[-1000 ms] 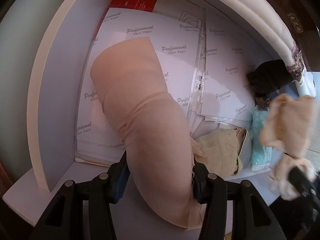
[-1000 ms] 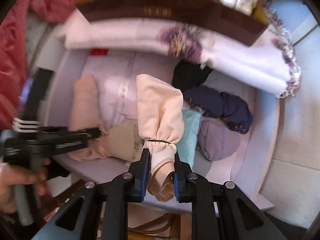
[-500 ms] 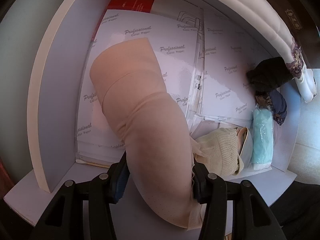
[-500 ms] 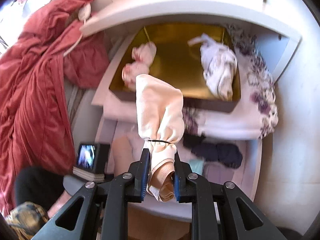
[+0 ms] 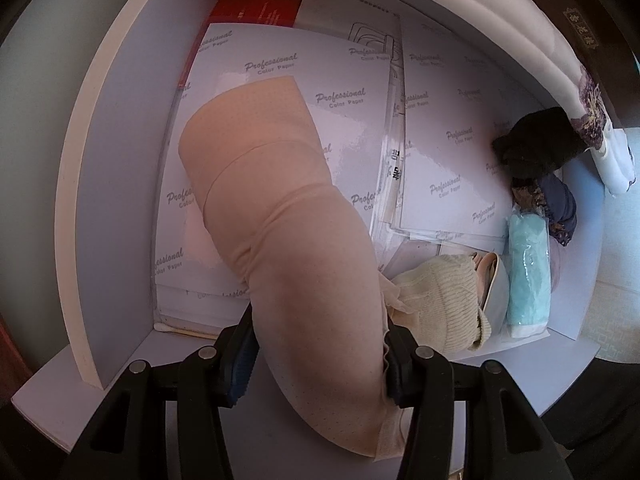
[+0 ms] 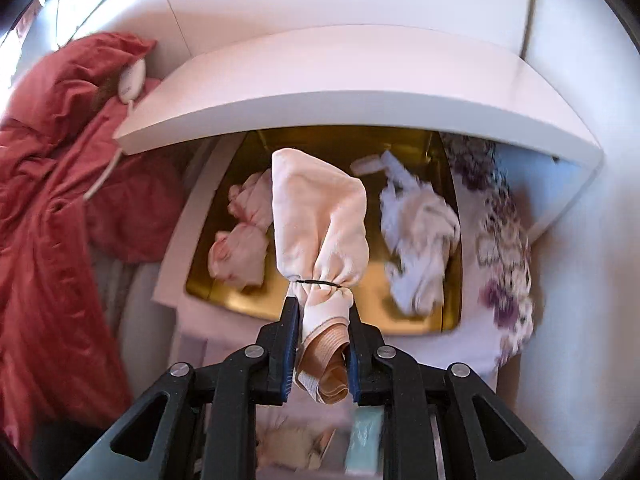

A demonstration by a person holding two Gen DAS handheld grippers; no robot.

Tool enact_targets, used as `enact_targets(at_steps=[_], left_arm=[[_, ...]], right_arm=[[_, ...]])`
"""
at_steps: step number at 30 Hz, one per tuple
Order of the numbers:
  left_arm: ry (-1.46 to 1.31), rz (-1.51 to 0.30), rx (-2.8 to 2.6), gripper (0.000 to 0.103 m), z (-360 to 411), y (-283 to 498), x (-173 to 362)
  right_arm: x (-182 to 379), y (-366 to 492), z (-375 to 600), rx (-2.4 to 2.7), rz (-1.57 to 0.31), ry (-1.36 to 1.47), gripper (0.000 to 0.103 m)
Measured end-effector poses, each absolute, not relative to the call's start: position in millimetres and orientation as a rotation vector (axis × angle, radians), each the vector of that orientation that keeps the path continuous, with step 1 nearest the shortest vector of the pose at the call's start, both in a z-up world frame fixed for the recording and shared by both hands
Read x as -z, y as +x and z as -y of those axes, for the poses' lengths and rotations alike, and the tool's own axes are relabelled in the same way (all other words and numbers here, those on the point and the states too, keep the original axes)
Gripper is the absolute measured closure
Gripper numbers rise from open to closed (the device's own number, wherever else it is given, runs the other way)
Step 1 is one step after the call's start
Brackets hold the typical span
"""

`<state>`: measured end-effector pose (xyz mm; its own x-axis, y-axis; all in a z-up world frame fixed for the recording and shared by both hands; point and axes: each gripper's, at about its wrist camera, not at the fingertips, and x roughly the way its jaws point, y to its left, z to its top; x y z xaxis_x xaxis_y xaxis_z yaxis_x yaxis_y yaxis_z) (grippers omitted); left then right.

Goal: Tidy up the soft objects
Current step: 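Carry the peach underwear into the gold tray and open the right gripper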

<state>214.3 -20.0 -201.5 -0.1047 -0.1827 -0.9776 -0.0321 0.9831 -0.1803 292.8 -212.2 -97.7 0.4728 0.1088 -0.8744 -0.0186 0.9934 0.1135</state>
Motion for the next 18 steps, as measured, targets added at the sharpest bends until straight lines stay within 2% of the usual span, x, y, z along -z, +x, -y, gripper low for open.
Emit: enact_targets(at_steps=[8, 18], left_arm=[[-0.164, -1.675, 0.123, 0.05, 23, 215, 202], [-0.16, -1.675, 0.115, 0.05, 23, 214, 203]], right_arm=[[148, 354, 180, -0.049, -1.139, -0.165, 0.082], [184, 390, 192, 0.112, -1.124, -0.412, 0.081]])
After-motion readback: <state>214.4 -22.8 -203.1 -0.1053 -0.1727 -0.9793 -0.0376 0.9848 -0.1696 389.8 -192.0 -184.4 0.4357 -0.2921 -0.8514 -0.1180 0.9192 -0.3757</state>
